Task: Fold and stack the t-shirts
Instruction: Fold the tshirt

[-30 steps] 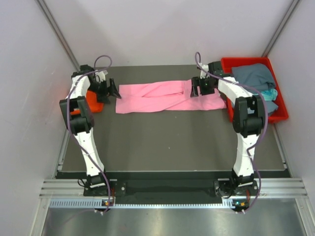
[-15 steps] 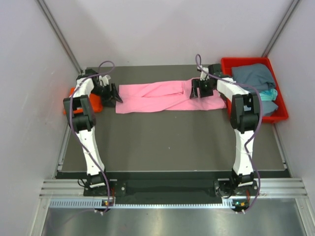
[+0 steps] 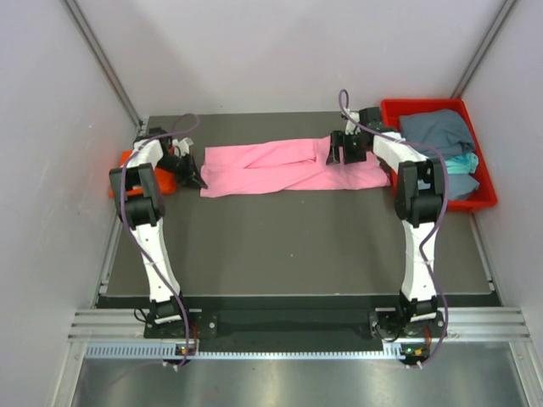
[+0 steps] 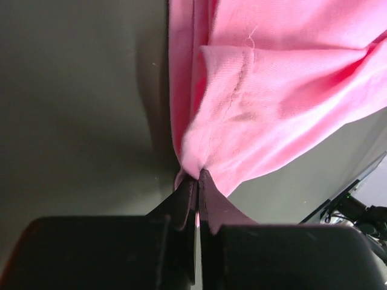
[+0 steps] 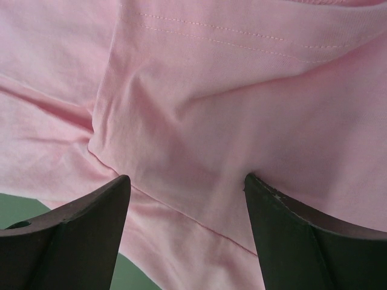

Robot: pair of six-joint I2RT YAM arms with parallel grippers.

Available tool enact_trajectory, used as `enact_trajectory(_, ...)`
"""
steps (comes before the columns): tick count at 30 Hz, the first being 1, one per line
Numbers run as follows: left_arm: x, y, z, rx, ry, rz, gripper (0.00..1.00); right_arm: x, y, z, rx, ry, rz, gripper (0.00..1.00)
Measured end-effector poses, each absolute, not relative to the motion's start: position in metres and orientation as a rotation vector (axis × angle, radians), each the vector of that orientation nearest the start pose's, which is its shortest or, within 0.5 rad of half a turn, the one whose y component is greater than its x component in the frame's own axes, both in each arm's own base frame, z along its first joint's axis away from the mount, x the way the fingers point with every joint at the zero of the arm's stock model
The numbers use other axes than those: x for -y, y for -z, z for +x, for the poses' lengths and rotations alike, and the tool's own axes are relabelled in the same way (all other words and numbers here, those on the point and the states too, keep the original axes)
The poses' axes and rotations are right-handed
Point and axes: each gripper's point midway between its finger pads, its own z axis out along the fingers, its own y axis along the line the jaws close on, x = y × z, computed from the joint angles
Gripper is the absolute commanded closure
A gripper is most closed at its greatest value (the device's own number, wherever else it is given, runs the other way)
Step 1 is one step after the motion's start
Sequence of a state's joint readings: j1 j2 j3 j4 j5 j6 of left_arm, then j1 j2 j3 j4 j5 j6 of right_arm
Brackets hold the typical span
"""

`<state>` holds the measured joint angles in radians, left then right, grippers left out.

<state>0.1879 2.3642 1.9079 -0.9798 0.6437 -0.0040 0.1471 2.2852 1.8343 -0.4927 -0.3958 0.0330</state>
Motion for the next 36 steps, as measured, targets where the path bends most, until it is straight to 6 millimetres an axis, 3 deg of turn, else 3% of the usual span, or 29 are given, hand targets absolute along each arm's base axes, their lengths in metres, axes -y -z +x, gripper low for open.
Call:
enact_trajectory(11,0.028,-0.029,0.435,-2.82,0.976,-0.2,1.0,-0.146,-0.044,0.527,-2.484,-0.551,-0.294,0.23)
enact_trajectory(20,0.033,-0.043,0.418,-2.817,1.005,-0.176,1.0,-0.139,-0.046,0.527,-2.494,-0.509,-0.289,0.24)
enact_trajectory(25,0.033,-0.049,0.418,-2.804,1.003,-0.15,1.0,-0.119,-0.058,0.53,-2.49,-0.448,-0.242,0.24)
enact_trajectory(30,0.03,-0.049,0.415,-2.813,1.008,-0.16,1.0,-0.083,-0.08,0.54,-2.447,-0.34,-0.168,0.25)
enact_trajectory(36,0.028,-0.05,0.412,-2.819,1.009,-0.158,1.0,-0.056,-0.08,0.545,-2.446,-0.224,-0.147,0.27)
